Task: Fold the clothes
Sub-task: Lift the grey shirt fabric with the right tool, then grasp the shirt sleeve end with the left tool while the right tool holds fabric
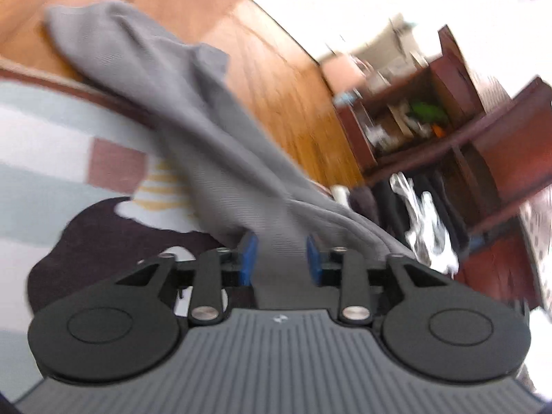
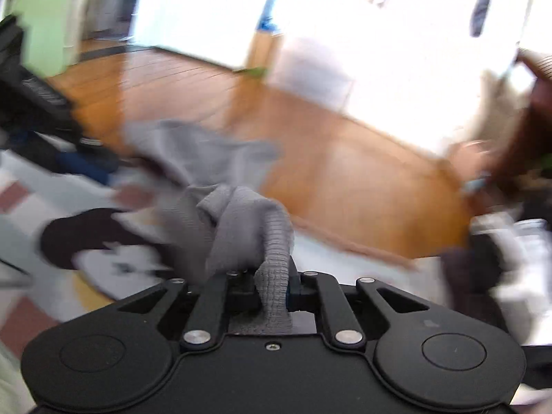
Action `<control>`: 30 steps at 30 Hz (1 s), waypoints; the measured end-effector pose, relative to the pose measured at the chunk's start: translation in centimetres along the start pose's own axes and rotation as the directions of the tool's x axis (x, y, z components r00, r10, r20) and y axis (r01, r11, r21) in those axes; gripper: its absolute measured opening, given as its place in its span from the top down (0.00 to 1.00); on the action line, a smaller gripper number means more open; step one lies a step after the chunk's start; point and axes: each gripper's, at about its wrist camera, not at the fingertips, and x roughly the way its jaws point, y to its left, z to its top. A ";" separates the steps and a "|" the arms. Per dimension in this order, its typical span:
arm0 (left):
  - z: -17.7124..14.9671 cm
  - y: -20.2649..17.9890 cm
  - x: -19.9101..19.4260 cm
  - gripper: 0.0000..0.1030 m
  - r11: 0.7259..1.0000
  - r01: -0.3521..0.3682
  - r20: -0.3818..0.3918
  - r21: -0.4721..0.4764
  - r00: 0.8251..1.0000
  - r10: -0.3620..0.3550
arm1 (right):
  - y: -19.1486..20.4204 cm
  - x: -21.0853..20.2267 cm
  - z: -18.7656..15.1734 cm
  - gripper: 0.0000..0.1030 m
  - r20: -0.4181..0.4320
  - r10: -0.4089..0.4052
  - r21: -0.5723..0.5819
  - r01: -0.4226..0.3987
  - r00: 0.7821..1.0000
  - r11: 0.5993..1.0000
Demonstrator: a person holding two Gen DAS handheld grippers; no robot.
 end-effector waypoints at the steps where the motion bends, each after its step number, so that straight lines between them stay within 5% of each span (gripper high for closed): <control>1: 0.0 0.2 -0.1 0.66 0.999 -0.028 0.006 -0.014 1.000 0.029 | -0.9 -0.3 -0.3 0.89 -0.022 -0.029 -0.040 0.028 0.999 0.999; 7: 0.8 1.8 1.6 0.64 0.970 -0.240 -0.007 -0.041 0.971 0.240 | -4.1 1.6 -4.7 0.89 -0.224 0.054 0.089 -0.035 0.973 0.995; 13: 3.8 3.4 5.4 0.60 0.949 -0.315 -0.058 -0.025 0.948 0.313 | -6.0 2.7 -4.3 0.89 -0.224 0.077 0.149 -0.044 0.972 0.988; 19: 7.9 6.2 8.6 0.48 0.939 -0.313 -0.046 -0.145 0.950 0.309 | -8.8 2.3 -2.0 0.89 -0.158 0.003 0.140 0.020 0.987 0.990; 21: 8.8 6.9 9.2 0.34 0.920 -0.360 -0.013 -0.158 0.932 0.363 | -9.9 2.2 -1.4 0.89 -0.164 -0.020 0.130 0.042 0.986 0.991; 23: 9.5 7.5 9.8 0.26 0.888 -0.427 0.027 -0.168 0.899 0.437 | -10.7 3.0 -2.1 0.89 -0.219 0.035 0.164 0.001 0.975 0.986; 24: 9.5 7.5 9.8 0.22 0.891 -0.423 0.064 -0.166 0.897 0.438 | -11.0 3.5 -2.6 0.89 -0.241 0.067 0.192 -0.020 0.968 0.981; 29: 9.7 6.6 11.1 0.22 0.874 -0.473 0.091 -0.111 0.871 0.483 | -9.9 4.1 -5.0 0.89 -0.237 0.146 0.195 -0.100 0.961 0.976; 30: 9.8 6.4 11.6 0.31 0.874 -0.482 0.090 -0.063 0.869 0.486 | -9.8 3.9 -5.1 0.89 -0.224 0.171 0.194 -0.128 0.960 0.973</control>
